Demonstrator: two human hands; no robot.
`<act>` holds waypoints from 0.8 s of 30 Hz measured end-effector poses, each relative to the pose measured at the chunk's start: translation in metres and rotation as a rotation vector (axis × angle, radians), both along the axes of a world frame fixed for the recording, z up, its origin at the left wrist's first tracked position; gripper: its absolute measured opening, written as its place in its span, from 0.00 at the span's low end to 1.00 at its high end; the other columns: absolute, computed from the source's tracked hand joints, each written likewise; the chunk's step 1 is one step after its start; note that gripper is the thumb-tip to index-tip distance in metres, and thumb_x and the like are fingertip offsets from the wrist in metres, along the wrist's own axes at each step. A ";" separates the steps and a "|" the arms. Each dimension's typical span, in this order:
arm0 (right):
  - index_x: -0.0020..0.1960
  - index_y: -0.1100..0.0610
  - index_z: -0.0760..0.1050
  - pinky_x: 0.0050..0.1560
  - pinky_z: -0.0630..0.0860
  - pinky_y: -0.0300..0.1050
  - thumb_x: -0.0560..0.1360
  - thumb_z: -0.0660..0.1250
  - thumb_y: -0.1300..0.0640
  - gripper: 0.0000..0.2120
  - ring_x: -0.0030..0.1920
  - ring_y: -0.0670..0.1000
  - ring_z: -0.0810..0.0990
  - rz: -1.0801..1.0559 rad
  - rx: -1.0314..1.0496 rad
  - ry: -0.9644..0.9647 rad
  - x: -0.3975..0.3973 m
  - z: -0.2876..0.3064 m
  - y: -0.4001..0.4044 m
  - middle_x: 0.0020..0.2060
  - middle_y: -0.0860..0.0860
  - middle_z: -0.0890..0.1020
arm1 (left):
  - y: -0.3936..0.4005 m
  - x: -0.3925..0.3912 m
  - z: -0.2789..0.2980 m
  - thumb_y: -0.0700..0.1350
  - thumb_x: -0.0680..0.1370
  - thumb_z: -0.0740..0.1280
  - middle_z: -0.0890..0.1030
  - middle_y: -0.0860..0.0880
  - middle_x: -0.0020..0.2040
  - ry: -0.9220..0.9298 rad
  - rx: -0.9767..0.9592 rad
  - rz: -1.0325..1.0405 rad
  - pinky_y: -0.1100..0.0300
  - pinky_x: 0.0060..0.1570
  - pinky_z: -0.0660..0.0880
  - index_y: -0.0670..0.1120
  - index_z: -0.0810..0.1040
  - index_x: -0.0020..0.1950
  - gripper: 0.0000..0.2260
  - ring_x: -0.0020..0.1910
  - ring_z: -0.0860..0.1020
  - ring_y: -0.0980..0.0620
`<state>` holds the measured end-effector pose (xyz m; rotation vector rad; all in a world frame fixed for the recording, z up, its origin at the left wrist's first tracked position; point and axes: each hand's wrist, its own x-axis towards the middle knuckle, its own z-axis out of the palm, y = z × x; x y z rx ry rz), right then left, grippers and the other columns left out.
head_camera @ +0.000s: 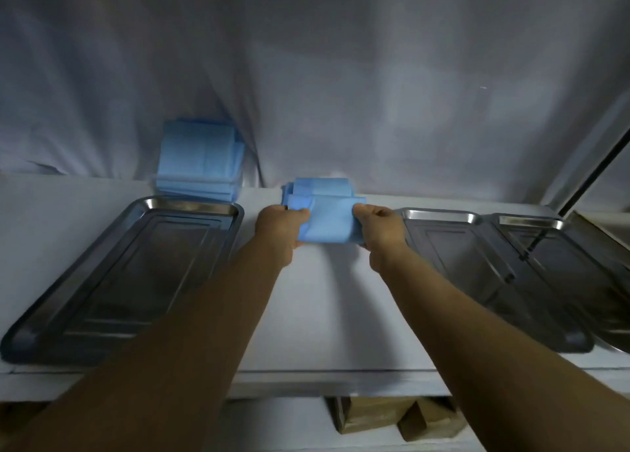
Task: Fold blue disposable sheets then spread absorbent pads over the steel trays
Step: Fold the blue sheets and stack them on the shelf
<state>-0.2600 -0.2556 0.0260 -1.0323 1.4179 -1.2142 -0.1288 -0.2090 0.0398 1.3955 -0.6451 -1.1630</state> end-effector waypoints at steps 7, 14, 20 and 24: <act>0.32 0.57 0.71 0.51 0.76 0.53 0.74 0.70 0.52 0.16 0.43 0.55 0.72 0.007 -0.037 0.076 0.020 0.020 -0.079 0.31 0.51 0.73 | -0.078 0.016 0.008 0.43 0.73 0.72 0.74 0.49 0.42 0.016 -0.019 0.085 0.58 0.49 0.72 0.46 0.70 0.36 0.12 0.47 0.73 0.50; 0.56 0.71 0.76 0.55 0.75 0.54 0.75 0.67 0.50 0.23 0.45 0.63 0.78 0.023 -0.152 0.372 0.026 0.016 -0.123 0.44 0.62 0.81 | -0.138 0.032 -0.012 0.50 0.67 0.75 0.82 0.42 0.51 -0.372 0.013 0.149 0.55 0.54 0.78 0.37 0.79 0.56 0.23 0.54 0.81 0.43; 0.53 0.63 0.79 0.54 0.75 0.48 0.74 0.66 0.44 0.22 0.52 0.60 0.79 0.100 -0.057 0.699 0.021 -0.007 -0.150 0.50 0.58 0.82 | -0.165 0.039 -0.026 0.53 0.71 0.71 0.77 0.42 0.63 -0.769 0.163 0.085 0.58 0.60 0.71 0.38 0.75 0.63 0.26 0.63 0.76 0.44; 0.60 0.64 0.74 0.56 0.74 0.47 0.71 0.68 0.39 0.30 0.57 0.61 0.78 0.129 0.088 0.736 0.021 -0.010 -0.156 0.56 0.57 0.79 | -0.168 0.049 -0.036 0.57 0.69 0.73 0.75 0.41 0.65 -0.727 0.250 0.046 0.58 0.59 0.71 0.40 0.73 0.66 0.32 0.63 0.75 0.43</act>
